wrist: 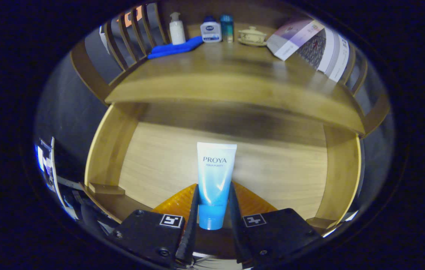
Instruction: Pull open the drawer, take out the items inside it, and place them on the countertop above the cabinet.
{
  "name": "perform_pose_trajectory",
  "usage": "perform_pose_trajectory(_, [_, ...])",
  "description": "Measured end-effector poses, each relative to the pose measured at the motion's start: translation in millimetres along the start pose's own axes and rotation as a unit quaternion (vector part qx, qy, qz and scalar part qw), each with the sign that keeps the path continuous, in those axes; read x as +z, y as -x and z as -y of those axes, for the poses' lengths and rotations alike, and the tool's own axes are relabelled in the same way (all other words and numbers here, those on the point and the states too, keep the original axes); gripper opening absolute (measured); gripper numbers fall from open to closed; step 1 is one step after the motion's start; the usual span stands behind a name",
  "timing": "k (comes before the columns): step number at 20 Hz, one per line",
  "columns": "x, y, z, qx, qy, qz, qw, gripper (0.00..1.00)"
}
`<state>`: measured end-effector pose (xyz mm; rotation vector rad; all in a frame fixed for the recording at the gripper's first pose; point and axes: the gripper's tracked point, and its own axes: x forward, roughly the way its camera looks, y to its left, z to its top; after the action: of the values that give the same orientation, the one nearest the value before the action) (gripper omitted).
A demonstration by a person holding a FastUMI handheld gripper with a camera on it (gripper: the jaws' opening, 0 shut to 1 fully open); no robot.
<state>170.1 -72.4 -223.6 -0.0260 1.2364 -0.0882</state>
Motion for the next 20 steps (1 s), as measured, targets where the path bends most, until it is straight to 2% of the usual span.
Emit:
perform_pose_trajectory(7, [68.3, 52.1, -4.3, -0.005, -0.004, 0.056, 0.998, 0.45])
perform_pose_trajectory(15, [151.2, 52.8, 5.4, -0.030, -0.032, 0.079, 0.996, 0.45])
perform_pose_trajectory(20, [180.7, 26.5, 19.3, -0.050, -0.052, 0.083, 0.994, 0.45])
